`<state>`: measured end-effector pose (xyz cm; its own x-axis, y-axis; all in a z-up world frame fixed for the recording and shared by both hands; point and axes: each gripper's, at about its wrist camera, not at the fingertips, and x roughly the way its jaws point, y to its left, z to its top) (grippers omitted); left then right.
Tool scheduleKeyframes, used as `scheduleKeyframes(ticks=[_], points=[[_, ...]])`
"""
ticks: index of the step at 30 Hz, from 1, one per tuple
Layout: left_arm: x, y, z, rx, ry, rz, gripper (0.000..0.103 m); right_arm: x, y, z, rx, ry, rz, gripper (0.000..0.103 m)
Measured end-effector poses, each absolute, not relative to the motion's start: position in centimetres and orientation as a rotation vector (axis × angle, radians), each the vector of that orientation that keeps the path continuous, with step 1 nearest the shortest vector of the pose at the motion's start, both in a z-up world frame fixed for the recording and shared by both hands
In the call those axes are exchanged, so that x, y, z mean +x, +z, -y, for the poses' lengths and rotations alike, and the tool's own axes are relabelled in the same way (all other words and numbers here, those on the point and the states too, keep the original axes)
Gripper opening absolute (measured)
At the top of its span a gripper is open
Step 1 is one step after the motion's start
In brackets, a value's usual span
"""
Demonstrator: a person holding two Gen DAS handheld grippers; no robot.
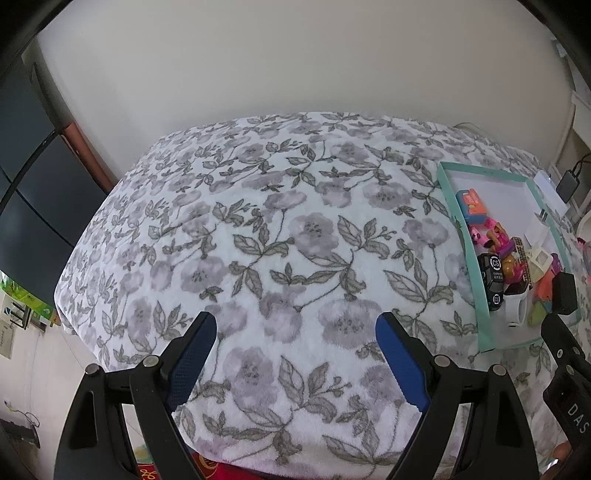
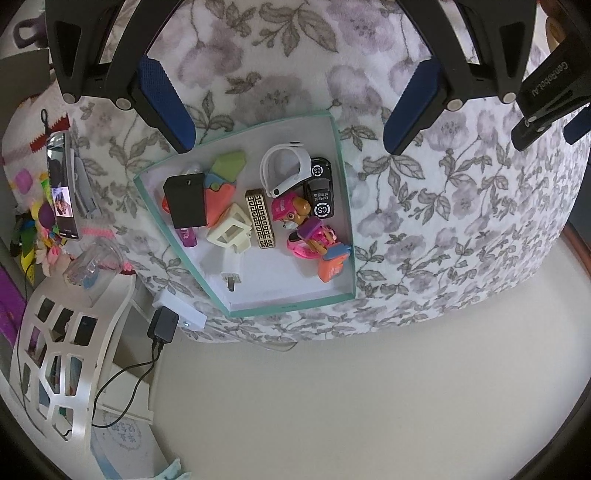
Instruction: Organize rigid objects
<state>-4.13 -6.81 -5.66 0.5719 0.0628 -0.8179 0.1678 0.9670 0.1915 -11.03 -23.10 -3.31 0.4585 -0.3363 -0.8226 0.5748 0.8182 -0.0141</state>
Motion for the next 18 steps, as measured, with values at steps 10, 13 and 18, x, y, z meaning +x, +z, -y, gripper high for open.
scheduleKeyframes(ticks=[10, 13, 18], points=[[-4.0, -5.83, 6.88, 0.27, -0.067, -0.969, 0.089, -10.96, -3.57, 23.18, 0.283, -0.566, -0.946, 0.103], [-4.0, -5.85, 6.89, 0.27, -0.066, -0.969, 0.089, -10.91, -3.55, 23.18, 0.281, -0.564, -0.947, 0.103], [-4.04, -5.9, 6.89, 0.269, -0.069, -0.971, 0.089, -10.88, -3.56, 23.14, 0.282, -0.566, -0.946, 0.103]])
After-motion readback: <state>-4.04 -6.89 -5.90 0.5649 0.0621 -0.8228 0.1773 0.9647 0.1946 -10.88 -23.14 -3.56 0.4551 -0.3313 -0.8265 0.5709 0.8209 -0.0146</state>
